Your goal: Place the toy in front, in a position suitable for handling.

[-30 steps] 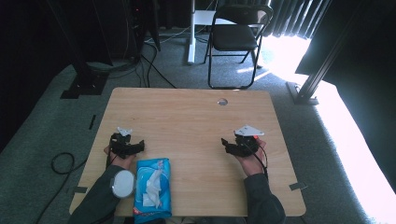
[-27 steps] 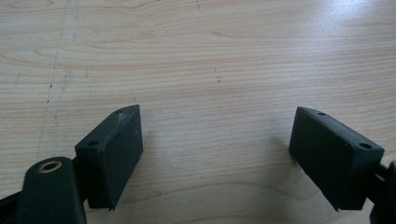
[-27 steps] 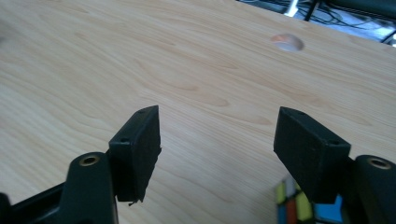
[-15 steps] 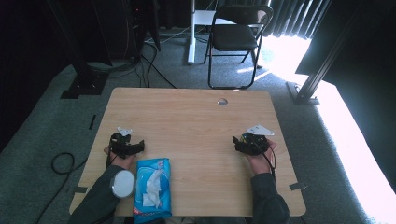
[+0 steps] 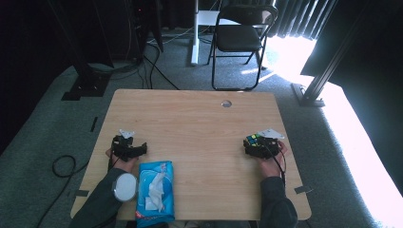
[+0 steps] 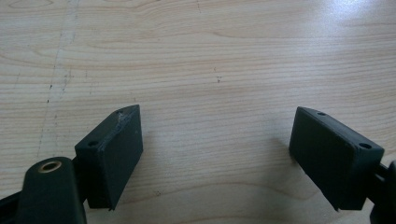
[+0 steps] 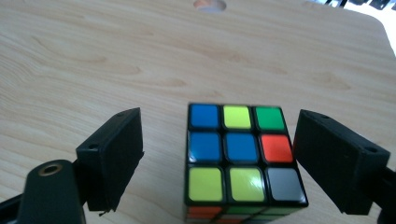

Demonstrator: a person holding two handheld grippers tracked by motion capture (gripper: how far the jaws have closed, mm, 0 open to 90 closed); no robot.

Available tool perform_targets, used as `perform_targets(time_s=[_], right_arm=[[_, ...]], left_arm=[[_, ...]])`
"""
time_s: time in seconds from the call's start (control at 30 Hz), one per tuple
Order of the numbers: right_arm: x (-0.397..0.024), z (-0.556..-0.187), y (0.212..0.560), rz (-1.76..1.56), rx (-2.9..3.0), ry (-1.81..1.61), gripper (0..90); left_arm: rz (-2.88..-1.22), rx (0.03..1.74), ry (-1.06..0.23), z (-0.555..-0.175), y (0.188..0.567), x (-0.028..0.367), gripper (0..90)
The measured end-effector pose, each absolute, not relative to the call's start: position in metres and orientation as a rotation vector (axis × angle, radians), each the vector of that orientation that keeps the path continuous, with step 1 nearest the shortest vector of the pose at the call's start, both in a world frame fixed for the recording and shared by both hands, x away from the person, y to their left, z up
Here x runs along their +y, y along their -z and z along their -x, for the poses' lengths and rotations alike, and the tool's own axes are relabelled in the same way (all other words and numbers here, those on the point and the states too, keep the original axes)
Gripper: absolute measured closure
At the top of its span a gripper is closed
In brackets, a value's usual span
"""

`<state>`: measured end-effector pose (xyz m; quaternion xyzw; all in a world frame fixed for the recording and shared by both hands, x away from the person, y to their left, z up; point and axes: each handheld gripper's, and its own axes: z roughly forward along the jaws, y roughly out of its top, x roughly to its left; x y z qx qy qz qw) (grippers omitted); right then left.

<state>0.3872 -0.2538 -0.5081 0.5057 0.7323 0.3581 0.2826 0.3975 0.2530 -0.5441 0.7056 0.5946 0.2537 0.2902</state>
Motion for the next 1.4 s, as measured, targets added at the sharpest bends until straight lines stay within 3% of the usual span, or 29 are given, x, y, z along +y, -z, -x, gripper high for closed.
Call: perform_targets(time_s=[0.33,0.37,0.53,0.77,1.4], right_arm=[[-0.263,-0.391,0.521,-1.408,1.966,-0.936,17.5],[-0.264,-0.391,0.524,-1.402,1.971,-0.943,22.3],[-0.267,-0.392,0.531,-1.432,1.977,-0.935,23.6],[-0.270,-0.392,0.533,-1.441,1.987,-0.982,33.1],[-0.262,-0.391,0.531,-1.384,1.995,-0.976,33.7]], left_arm=[[-1.882,1.586,-0.677,-0.397,0.544,0.253,17.7],[-1.882,1.586,-0.677,-0.397,0.544,0.253,17.7],[-1.882,1.586,-0.677,-0.397,0.544,0.253,17.7],[-1.882,1.586,-0.676,-0.397,0.544,0.253,17.7],[-1.883,1.585,-0.677,-0.398,0.544,0.253,17.6]])
